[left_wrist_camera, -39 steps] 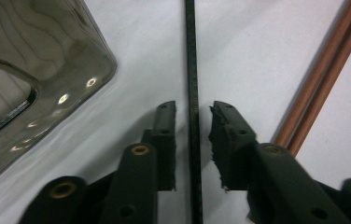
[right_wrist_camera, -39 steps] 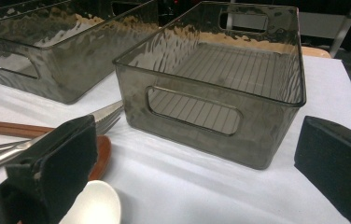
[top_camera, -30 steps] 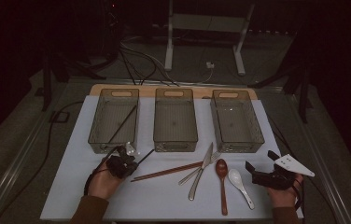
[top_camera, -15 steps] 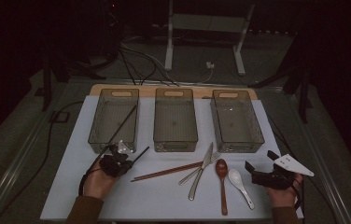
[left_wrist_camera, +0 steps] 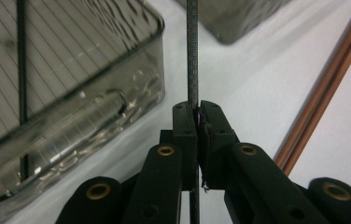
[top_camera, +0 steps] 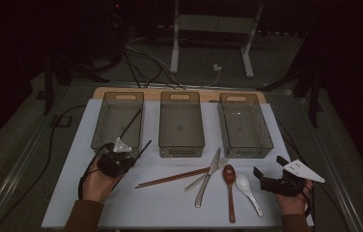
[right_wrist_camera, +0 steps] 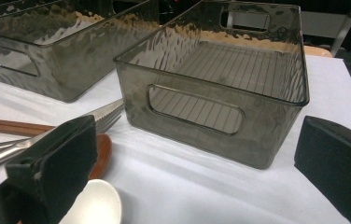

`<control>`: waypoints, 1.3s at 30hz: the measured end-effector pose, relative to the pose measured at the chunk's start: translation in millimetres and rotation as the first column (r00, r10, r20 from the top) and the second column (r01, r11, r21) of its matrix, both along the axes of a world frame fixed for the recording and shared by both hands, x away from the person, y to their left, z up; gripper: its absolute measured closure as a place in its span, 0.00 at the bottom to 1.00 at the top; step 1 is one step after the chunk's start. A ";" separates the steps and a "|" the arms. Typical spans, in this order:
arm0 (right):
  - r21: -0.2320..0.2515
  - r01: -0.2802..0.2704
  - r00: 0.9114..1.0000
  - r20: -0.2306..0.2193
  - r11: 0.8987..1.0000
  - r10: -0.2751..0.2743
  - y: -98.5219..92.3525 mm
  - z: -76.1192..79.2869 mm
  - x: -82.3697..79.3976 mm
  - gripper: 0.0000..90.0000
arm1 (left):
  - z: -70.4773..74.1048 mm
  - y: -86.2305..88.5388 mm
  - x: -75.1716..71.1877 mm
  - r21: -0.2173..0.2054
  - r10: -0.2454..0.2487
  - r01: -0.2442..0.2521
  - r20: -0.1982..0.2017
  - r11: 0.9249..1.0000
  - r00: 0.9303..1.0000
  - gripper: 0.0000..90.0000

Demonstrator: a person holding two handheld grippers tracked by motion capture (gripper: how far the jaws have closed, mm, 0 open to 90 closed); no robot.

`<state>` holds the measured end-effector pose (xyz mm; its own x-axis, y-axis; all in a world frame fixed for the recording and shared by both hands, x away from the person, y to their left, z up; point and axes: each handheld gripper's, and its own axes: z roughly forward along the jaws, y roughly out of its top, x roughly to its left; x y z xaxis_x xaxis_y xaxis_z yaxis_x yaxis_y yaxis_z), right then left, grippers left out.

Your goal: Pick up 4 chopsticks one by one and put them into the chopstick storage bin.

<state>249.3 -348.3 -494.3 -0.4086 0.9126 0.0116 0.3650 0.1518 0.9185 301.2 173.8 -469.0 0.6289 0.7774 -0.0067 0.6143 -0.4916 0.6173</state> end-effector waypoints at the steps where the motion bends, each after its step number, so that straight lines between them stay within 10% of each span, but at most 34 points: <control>1: 0.001 0.001 1.000 -0.001 1.000 -0.001 0.1 0.0 0.0 0.00 | 2.9 0.5 0.3 -0.007 -0.001 0.001 0.004 1.000 1.000 0.98; 39: -0.001 0.001 1.000 0.001 1.000 -0.001 -0.7 -0.1 0.3 0.00 | 54.8 29.2 38.8 -0.073 0.090 -0.084 0.081 0.994 0.993 0.97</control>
<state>249.6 -349.0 -494.4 -0.4076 0.9131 0.0104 0.3643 0.1522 0.9188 340.0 202.9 -414.2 0.5595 0.8287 -0.0127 0.5976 -0.3927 0.6991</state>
